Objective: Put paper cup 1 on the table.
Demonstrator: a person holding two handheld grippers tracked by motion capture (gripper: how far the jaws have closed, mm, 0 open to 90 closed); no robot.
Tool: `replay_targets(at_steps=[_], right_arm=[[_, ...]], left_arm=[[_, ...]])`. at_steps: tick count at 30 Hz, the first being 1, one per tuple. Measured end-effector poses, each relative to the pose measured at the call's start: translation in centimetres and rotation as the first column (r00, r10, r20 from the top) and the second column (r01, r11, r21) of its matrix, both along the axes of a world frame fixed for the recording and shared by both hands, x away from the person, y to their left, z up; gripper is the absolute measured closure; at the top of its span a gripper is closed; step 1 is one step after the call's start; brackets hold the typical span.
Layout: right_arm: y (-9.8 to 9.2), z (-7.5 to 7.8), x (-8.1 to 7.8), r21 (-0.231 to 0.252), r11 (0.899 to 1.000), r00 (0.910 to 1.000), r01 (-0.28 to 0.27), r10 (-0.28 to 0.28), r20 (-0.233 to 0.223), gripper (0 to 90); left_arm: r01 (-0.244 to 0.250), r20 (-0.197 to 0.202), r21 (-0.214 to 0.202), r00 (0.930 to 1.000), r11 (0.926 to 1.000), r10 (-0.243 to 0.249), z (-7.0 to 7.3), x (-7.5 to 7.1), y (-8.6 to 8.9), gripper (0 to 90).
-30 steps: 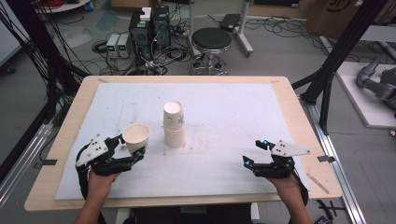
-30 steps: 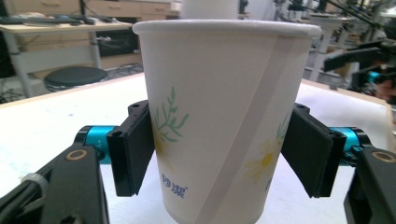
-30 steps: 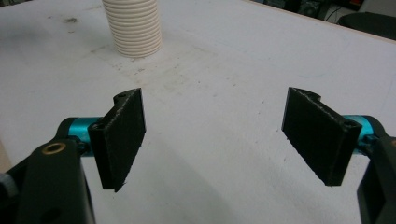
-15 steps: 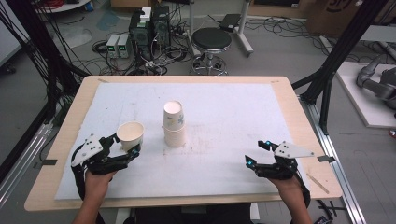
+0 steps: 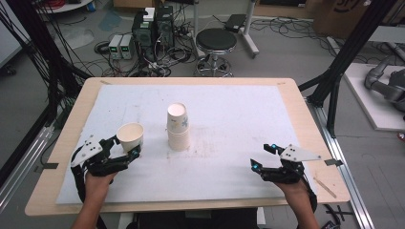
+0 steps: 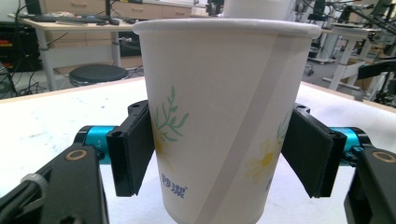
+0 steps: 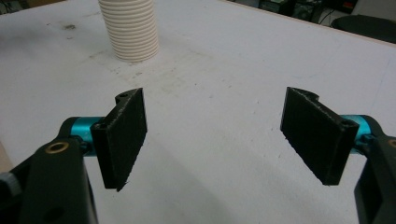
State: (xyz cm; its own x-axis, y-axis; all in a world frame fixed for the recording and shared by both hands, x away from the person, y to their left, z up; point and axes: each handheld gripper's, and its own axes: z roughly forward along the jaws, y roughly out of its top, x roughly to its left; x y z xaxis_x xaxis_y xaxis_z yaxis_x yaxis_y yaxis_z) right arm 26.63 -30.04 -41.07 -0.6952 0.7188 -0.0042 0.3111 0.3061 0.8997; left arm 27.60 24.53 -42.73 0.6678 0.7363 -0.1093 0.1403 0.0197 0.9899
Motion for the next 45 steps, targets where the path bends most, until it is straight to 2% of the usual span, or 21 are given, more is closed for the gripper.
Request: replay_targets(at_steps=[7,11,18,20,26,29,32,34,40,44,45], right_arm=[[0.1,-0.1,0.0,-0.009,1.0,0.9999,-0.012,0.012,-0.004,23.3],[0.0,-0.2,-0.3,-0.007,1.0,0.9999,-0.015,0.014,-0.008,23.3],[0.2,-0.2,-0.3,-0.005,1.0,0.9998,-0.017,0.017,-0.009,23.3],[0.2,-0.2,-0.2,-0.007,1.0,0.9998,-0.018,0.018,-0.011,23.3],[0.1,-0.3,-0.1,-0.008,1.0,0.9997,-0.019,0.019,-0.013,23.3],[0.2,-0.3,-0.2,-0.006,1.0,0.9995,-0.023,0.023,-0.019,23.3],[0.3,-0.3,-0.2,-0.009,1.0,0.9995,-0.026,0.026,-0.02,23.3],[0.3,-0.3,-0.2,-0.008,1.0,0.9994,-0.028,0.027,-0.021,23.3],[0.4,-0.4,-0.2,-0.01,0.999,0.9989,-0.037,0.036,-0.03,23.4],[0.5,-0.4,-0.1,-0.016,0.999,0.9987,-0.042,0.042,-0.03,23.4],[0.5,-0.5,-0.1,-0.016,0.999,0.9987,-0.043,0.042,-0.03,23.4]], left_arm=[[-0.06,0.002,-0.027,0.9982,0.9978,0.06,-0.2,1.8,1.4,30.0],[-0.09,-0.009,-0.002,0.9959,0.9959,0.09,-0.7,2.7,1.7,30.1],[-0.129,-0.059,0.1,0.989,0.9865,0.135,-1.6,4.3,2.0,30.1],[-0.132,-0.08,0.097,0.987,0.9865,0.14,-1.9,4.7,2.1,30.1],[-0.143,-0.133,0.149,0.9777,0.9785,0.163,-2.2,5.2,1.9,30.3],[-0.144,-0.168,0.157,0.971,0.977,0.17,-2.5,5.3,1.8,30.1],[-0.142,-0.195,0.196,0.964,0.9703,0.18,-2.7,5.4,1.7,30.1],[-0.138,-0.213,0.231,0.9586,0.9631,0.189,-2.8,5.5,1.5,30.1],[-0.133,-0.225,0.289,0.9532,0.9482,0.202,-2.7,5.2,1.0,29.7],[-0.12,-0.258,0.353,0.9408,0.928,0.22,-2.9,4.7,0.9,30.2],[-0.107,-0.268,0.364,0.9391,0.9251,0.215,-3.0,4.7,0.9,30.2]])
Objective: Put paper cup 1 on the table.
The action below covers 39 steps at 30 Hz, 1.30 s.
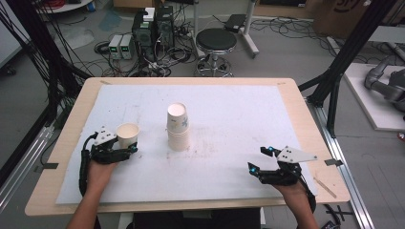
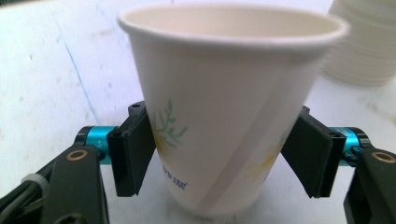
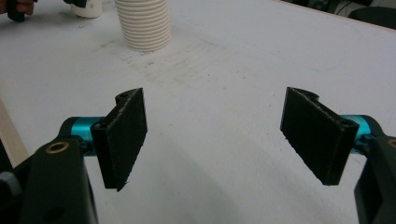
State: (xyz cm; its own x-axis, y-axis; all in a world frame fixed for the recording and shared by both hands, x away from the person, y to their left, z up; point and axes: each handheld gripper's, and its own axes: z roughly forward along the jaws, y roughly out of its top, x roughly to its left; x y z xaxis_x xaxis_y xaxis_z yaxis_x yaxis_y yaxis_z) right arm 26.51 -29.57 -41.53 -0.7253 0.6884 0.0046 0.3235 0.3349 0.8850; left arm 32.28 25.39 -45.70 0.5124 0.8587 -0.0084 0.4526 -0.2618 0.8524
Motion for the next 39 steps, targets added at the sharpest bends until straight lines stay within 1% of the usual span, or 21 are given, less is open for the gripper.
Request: replay_targets(at_steps=[1,4,7,10,12,14,16,20,25,26,28,30,32,34,35,36,38,39], right_arm=[[0.0,0.0,0.0,0.001,1.0,1.0,0.001,-0.001,-0.003,23.4],[0.1,0.0,0.0,0.002,1.0,1.0,-0.004,0.004,-0.005,23.3],[0.1,0.0,0.0,-0.003,1.0,1.0,-0.008,0.008,-0.004,23.4],[0.1,-0.1,0.0,-0.003,1.0,0.9999,-0.01,0.01,-0.005,23.4],[0.1,0.0,0.0,0.001,1.0,0.9999,-0.011,0.011,-0.007,23.4],[0.0,0.0,0.0,0.001,1.0,0.9999,-0.008,0.008,-0.009,23.4],[0.0,0.0,-0.1,-0.001,1.0,0.9999,-0.009,0.009,-0.007,23.3],[0.0,0.1,-0.1,-0.001,1.0,0.9999,-0.009,0.009,-0.006,23.4],[-0.2,0.1,-0.1,0.005,1.0,1.0,-0.004,0.004,-0.009,23.3],[-0.3,0.2,-0.2,0.003,1.0,1.0,-0.003,0.003,-0.006,23.4],[-0.3,0.2,-0.2,0.0,1.0,1.0,0.0,0.0,-0.004,23.3],[-0.3,0.2,-0.1,-0.003,1.0,1.0,0.002,-0.002,-0.004,23.3],[-0.3,0.2,-0.1,-0.005,1.0,1.0,0.004,-0.004,-0.004,23.3],[-0.2,0.1,-0.1,-0.009,1.0,1.0,0.003,-0.003,0.001,23.0],[-0.2,0.1,-0.1,-0.012,1.0,1.0,0.006,-0.006,0.001,22.4],[-0.2,0.1,0.0,-0.014,1.0,1.0,0.008,-0.008,0.002,22.2],[-0.1,0.1,0.0,-0.015,1.0,1.0,0.009,-0.009,-0.002,21.8],[-0.1,0.1,0.1,-0.016,1.0,0.9999,0.013,-0.013,0.001,21.5]], left_arm=[[0.007,-0.001,0.014,1.0,0.9999,-0.007,0.0,-0.1,-0.1,30.3],[0.018,-0.005,0.027,0.9998,0.9995,-0.018,0.0,-0.2,-0.5,30.6],[0.016,-0.008,0.02,0.9998,0.9997,-0.016,0.0,-0.3,-0.5,30.5],[0.007,-0.009,0.002,0.9999,1.0,-0.007,0.0,-0.4,-0.3,30.1],[-0.001,-0.013,-0.018,0.9999,0.9998,0.001,0.1,-0.5,-0.1,27.8],[-0.012,-0.018,-0.05,0.9998,0.9987,0.011,0.1,-0.7,0.0,23.6],[-0.016,-0.028,-0.067,0.9995,0.9976,0.014,0.2,-0.9,0.2,20.0],[-0.022,-0.033,-0.117,0.9993,0.9929,0.019,0.4,-1.8,0.8,18.1],[-0.036,0.007,-0.17,0.9992,0.9848,0.038,1.1,-3.3,2.1,17.5],[-0.04,0.017,-0.185,0.9989,0.982,0.044,1.2,-3.7,2.3,17.3],[-0.034,0.047,-0.194,0.9979,0.9804,0.044,1.6,-4.3,2.7,16.9],[-0.034,0.084,-0.214,0.9951,0.9762,0.053,2.1,-4.8,3.0,16.8],[-0.038,0.131,-0.244,0.9888,0.969,0.072,2.5,-5.2,3.2,16.2],[-0.056,0.176,-0.273,0.9785,0.9603,0.107,2.8,-5.5,3.1,15.7],[-0.041,0.199,-0.285,0.9747,0.9578,0.101,3.0,-5.6,3.1,15.7],[-0.026,0.223,-0.286,0.9705,0.958,0.092,3.1,-5.8,3.1,15.7],[0.007,0.263,-0.298,0.962,0.9544,0.075,3.5,-6.1,2.9,15.7],[0.024,0.282,-0.309,0.9572,0.9508,0.067,3.6,-6.2,2.8,15.7]])
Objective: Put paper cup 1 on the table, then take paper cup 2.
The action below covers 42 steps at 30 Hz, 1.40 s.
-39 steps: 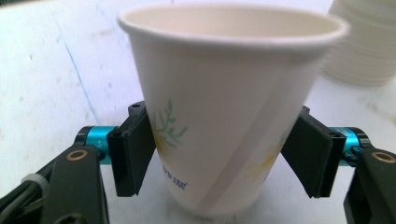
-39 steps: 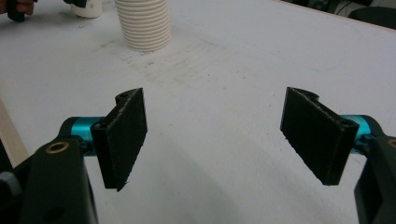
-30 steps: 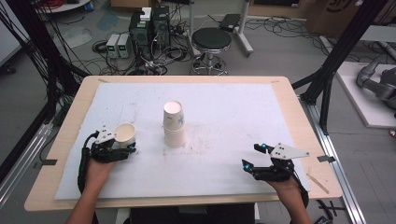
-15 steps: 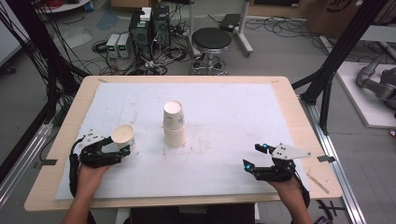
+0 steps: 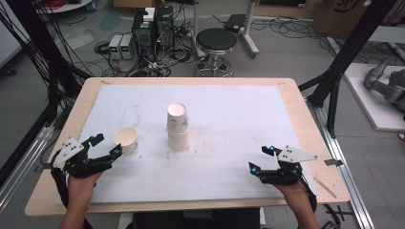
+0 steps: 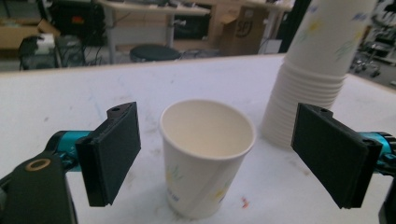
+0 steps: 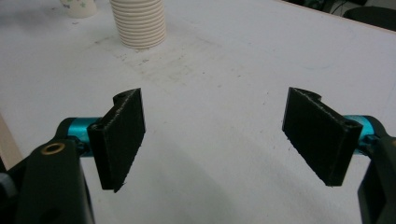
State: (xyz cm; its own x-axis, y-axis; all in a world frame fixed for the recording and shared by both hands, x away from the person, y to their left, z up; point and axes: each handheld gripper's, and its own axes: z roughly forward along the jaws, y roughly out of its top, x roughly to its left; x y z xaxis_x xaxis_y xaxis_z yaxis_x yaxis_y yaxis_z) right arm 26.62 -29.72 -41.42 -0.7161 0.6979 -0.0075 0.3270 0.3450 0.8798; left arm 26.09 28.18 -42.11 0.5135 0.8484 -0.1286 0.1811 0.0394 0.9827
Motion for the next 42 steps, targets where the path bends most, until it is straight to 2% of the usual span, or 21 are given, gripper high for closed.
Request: replay_targets(at_steps=[3,5,11,15,19,20,23,25,30,34,39,42], right_arm=[[0.1,0.0,0.2,-0.007,1.0,0.9999,0.009,-0.009,-0.014,20.7],[0.1,-0.1,0.4,-0.013,1.0,0.9998,0.011,-0.011,-0.016,20.7],[0.2,-0.1,0.7,-0.025,0.999,0.9997,0.021,-0.021,-0.012,20.6],[0.2,0.1,0.5,-0.005,1.0,0.9995,0.03,-0.03,-0.011,20.7],[0.1,0.4,0.7,0.029,0.998,0.9988,0.048,-0.048,0.002,20.6],[0.1,0.4,0.8,0.035,0.998,0.9989,0.047,-0.047,0.003,20.6],[0.3,0.3,1.1,0.035,0.998,0.9988,0.048,-0.048,-0.005,20.6],[0.5,0.2,1.1,0.029,0.998,0.9987,0.049,-0.049,-0.012,20.6],[0.7,0.3,0.9,0.019,0.999,0.9994,0.034,-0.034,-0.006,20.6],[0.6,0.2,1.0,0.02,0.999,0.9993,0.037,-0.037,-0.009,20.6],[0.5,0.2,1.0,0.017,0.999,0.9992,0.039,-0.039,-0.006,20.6],[0.5,0.2,1.0,0.025,0.999,0.9992,0.039,-0.039,-0.003,20.6]], left_arm=[[0.037,0.043,-0.017,0.9984,0.9992,-0.036,0.3,-0.4,-0.2,15.7],[0.055,0.052,-0.02,0.9972,0.9983,-0.054,0.4,-0.6,-0.2,15.7],[0.095,0.046,-0.028,0.9945,0.9951,-0.094,0.4,-0.9,-0.3,15.8],[0.101,0.056,-0.051,0.9936,0.9936,-0.098,0.6,-1.0,-0.3,15.8],[0.132,0.045,-0.038,0.9905,0.9906,-0.13,0.3,-0.8,-0.5,16.0],[0.141,0.044,-0.034,0.9893,0.9894,-0.139,0.4,-0.8,-0.5,16.0],[0.189,0.064,-0.096,0.9809,0.9771,-0.184,0.4,-0.8,-0.5,16.2],[0.192,0.074,-0.069,0.9797,0.979,-0.187,0.5,-0.9,-0.7,16.2],[0.197,0.076,-0.052,0.9782,0.979,-0.193,0.8,-0.6,-1.1,16.2],[0.186,0.054,-0.052,0.9817,0.9812,-0.183,0.8,-0.4,-1.3,16.2],[0.192,0.032,-0.03,0.981,0.9808,-0.191,0.8,-0.5,-1.9,16.2],[0.199,0.025,-0.035,0.9799,0.9794,-0.198,0.7,-0.4,-2.2,16.2]])
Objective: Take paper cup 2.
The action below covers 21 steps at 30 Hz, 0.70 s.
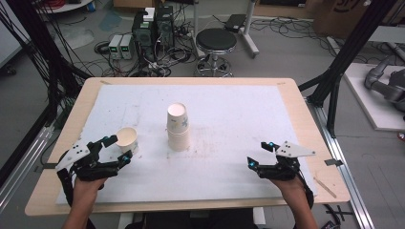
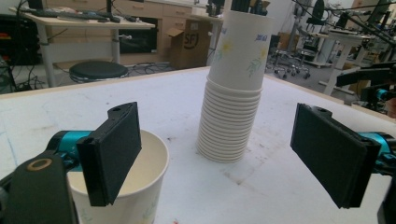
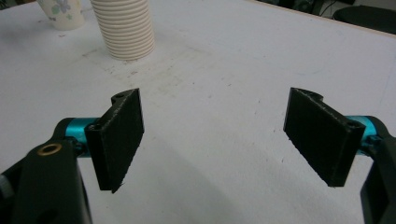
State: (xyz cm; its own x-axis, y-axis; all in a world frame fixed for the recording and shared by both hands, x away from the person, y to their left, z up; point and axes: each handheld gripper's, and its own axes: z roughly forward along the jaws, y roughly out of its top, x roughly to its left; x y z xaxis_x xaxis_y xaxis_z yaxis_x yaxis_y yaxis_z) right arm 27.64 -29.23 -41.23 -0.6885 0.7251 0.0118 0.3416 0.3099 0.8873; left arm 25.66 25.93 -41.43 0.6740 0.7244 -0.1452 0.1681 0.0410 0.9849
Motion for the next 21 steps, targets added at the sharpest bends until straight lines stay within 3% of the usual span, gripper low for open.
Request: replay_targets(at_steps=[11,21], right_arm=[[0.1,-0.1,-0.2,0.005,1.0,0.9998,-0.018,0.018,-0.003,20.6],[0.1,-0.3,-0.4,-0.003,0.999,0.9994,-0.032,0.032,-0.008,20.7]], left_arm=[[0.006,-0.011,0.037,0.9999,0.9993,-0.005,-0.4,0.1,-1.0,16.2],[0.004,-0.01,0.036,0.9999,0.9993,-0.003,-0.5,-0.5,-1.7,16.3]])
